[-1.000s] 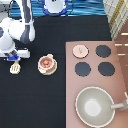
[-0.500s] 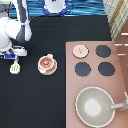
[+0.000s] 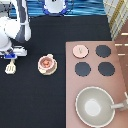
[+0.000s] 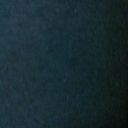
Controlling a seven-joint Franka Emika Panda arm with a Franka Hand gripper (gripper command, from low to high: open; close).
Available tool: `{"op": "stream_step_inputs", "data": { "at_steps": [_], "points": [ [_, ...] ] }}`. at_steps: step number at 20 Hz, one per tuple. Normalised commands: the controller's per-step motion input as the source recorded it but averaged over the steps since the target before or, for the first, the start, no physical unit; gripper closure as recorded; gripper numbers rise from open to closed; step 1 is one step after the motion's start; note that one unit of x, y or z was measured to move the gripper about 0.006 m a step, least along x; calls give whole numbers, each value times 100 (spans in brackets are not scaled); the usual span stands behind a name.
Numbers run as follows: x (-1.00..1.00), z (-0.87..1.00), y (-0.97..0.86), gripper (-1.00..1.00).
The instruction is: Take the lid off the pot, put the pot on the plate, and use the tool to push the pot to the front of the table.
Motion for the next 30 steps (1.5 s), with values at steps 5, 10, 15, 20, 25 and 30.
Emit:
{"op": "stream_step_inputs", "data": {
  "at_steps": [5,10,15,20,25,30],
  "points": [
    [-20,100,30,100],
    [-50,87,65,100],
    [-40,63,59,100],
    [-36,50,55,100],
    [-37,49,55,100],
    [-37,49,55,100]
  ]
}}
